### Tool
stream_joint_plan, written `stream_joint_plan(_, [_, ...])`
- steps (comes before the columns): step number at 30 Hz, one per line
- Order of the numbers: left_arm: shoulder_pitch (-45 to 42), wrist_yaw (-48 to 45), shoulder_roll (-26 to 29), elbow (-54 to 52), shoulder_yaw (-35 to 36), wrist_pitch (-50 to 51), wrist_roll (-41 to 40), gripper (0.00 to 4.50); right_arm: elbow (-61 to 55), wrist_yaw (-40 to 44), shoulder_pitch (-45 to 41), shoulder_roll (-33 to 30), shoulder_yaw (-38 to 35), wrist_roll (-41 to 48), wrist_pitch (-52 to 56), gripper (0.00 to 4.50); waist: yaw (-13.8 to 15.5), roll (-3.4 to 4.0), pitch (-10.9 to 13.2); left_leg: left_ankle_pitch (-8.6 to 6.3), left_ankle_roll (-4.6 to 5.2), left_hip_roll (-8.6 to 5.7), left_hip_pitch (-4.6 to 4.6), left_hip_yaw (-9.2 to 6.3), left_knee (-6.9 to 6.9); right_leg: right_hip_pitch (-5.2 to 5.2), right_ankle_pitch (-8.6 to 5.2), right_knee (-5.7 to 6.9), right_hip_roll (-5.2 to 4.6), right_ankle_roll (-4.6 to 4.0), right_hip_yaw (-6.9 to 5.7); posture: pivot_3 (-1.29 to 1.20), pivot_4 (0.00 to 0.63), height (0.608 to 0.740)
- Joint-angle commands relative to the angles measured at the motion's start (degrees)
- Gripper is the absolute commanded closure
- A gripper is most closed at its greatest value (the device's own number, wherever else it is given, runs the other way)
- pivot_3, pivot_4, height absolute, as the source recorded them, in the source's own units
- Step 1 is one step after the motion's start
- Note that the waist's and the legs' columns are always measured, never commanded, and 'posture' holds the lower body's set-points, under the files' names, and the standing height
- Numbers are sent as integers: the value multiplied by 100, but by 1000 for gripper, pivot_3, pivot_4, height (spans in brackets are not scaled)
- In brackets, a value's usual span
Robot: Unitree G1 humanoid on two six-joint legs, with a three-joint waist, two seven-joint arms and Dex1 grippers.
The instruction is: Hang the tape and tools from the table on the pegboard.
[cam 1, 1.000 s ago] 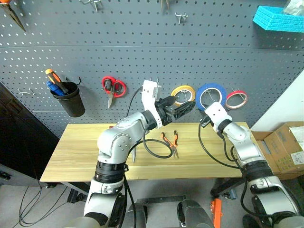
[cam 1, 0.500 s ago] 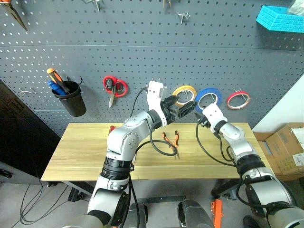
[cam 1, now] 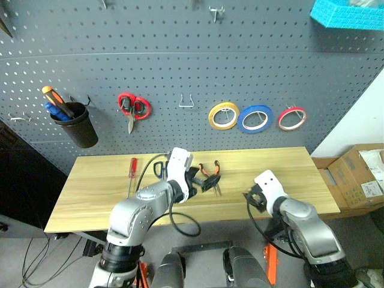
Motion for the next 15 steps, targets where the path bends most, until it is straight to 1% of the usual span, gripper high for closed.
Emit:
stream_joint_plan(1, [355,203,18,-572,104,99,18,0,94,-217,-837,354,-26,159,1167,1452,35,3,115,0,1,-2,-28,2,-1,-25,0,-3,-5,0,-1,44,289,740])
stream_joint_plan(2, [494,263,28,-701,133,157,9,0,258,-289,-1070,466,-50,174,1400,1452,56,2,145,2,3,-4,-45,5,2,-38,0,-7,-9,0,0,52,301,740])
stream_joint_plan(4, [762,380,72,-934,211,245,30,0,755,-428,-1505,652,-49,172,1543,1452,109,-5,221,7,11,1,-58,6,5,-50,0,-7,-13,0,13,66,314,740])
stream_joint_plan(6, [980,474,70,-1130,344,321,-14,0,1339,-584,-1836,751,-18,130,1434,1452,174,3,271,9,14,2,-69,7,6,-59,0,-8,-15,0,10,79,320,740])
stream_joint_plan(8, [1154,579,49,-1312,443,405,-30,0,1872,-701,-2131,803,-28,104,1295,1452,218,13,291,18,29,-2,-99,12,5,-86,1,-3,-15,0,10,102,333,740])
stream_joint_plan(9, [1217,619,36,-1388,473,440,-40,0,2069,-721,-2247,808,-30,109,1227,1452,249,12,303,41,66,-6,-102,25,6,-107,2,1,-15,-1,11,108,336,740])
stream_joint_plan(12, [1412,675,35,-1610,534,515,-71,0,2605,-785,-2622,852,-76,155,1163,842,291,-9,349,50,79,-7,-117,63,4,-101,10,25,-15,3,17,123,342,740])
stream_joint_plan(14, [1498,703,30,-1694,586,539,-66,0,2967,-914,-2839,869,-12,73,1171,180,295,-29,370,32,82,-12,-125,68,-14,-124,10,48,-14,6,27,128,343,740])
stream_joint_plan(15, [1524,720,22,-1726,602,548,-63,0,3107,-962,-2907,873,32,39,1157,15,296,-35,379,24,86,-10,-133,68,-19,-139,5,62,-11,18,25,130,343,740])
